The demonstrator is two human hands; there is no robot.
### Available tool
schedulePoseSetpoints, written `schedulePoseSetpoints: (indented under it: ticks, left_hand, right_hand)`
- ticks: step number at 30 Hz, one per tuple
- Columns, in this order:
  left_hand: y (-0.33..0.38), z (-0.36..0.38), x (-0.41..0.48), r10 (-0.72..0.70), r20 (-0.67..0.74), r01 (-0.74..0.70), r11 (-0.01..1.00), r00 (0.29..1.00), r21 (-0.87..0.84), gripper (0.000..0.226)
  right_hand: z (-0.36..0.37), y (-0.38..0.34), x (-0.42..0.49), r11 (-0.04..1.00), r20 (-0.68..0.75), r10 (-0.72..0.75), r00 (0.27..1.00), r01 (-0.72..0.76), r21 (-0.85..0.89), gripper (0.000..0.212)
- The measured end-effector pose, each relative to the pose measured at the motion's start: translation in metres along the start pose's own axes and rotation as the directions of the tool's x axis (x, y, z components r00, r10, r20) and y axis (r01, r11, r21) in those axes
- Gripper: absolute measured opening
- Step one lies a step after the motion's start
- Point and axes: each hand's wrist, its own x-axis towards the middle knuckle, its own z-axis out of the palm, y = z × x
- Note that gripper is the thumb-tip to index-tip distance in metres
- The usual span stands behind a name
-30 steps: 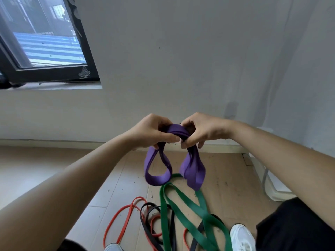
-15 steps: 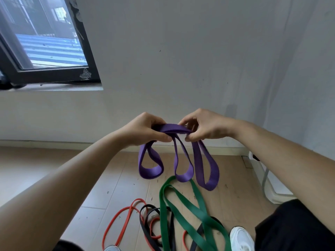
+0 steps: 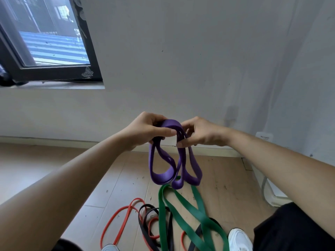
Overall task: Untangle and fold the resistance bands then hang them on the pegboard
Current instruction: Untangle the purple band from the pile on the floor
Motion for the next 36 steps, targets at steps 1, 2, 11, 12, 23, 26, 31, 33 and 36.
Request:
schedulePoseSetpoints:
  ticks: [1, 2, 11, 12, 23, 26, 31, 33, 36]
  left_hand:
    - [-0.001, 0.002, 0.0, 0.005, -0.013, -0.005, 1.0, 1.0, -0.016, 0.021]
    - [-0.002, 0.003, 0.0, 0.012, -0.028, -0.012, 0.999, 1.0, -0.032, 0.02]
    - [-0.007, -0.005, -0.001, 0.037, -0.15, -0.055, 0.991, 0.988, -0.124, 0.018]
    - [-0.007, -0.006, -0.001, 0.038, -0.155, -0.059, 0.989, 0.987, -0.132, 0.02]
    - [-0.012, 0.007, -0.002, -0.017, -0.127, -0.017, 0.967, 0.992, -0.255, 0.043]
    - [-0.017, 0.016, -0.001, -0.04, -0.104, 0.012, 0.967, 0.994, -0.256, 0.055]
    - [-0.025, 0.037, 0.001, -0.029, -0.13, 0.023, 0.999, 0.991, -0.049, 0.1]
    - [-0.026, 0.05, 0.002, 0.034, -0.261, -0.028, 0.999, 0.965, 0.024, 0.121]
    - [-0.023, 0.075, 0.001, 0.116, -0.374, -0.102, 0.993, 0.92, 0.058, 0.122]
  right_hand:
    - [0.005, 0.002, 0.0, 0.998, -0.008, -0.002, 1.0, 0.003, 0.058, 0.022]
    - [0.01, 0.004, 0.001, 0.994, -0.022, -0.003, 1.0, 0.005, 0.111, 0.023]
    - [0.011, 0.004, 0.005, 0.978, -0.183, -0.014, 0.983, 0.052, 0.201, 0.029]
    - [0.009, 0.002, 0.004, 0.974, -0.189, -0.017, 0.982, 0.059, 0.218, 0.03]
    - [-0.008, -0.024, -0.007, 0.97, -0.265, -0.079, 0.961, 0.135, 0.202, 0.055]
    - [-0.011, -0.025, -0.009, 0.968, -0.297, -0.087, 0.951, 0.151, 0.199, 0.044]
    - [-0.024, -0.027, -0.012, 0.982, -0.368, -0.121, 0.922, 0.166, 0.093, 0.04]
    - [-0.03, -0.028, -0.013, 0.984, -0.423, -0.129, 0.897, 0.168, 0.055, 0.038]
    - [-0.036, -0.027, -0.013, 0.982, -0.513, -0.134, 0.848, 0.185, 0.049, 0.036]
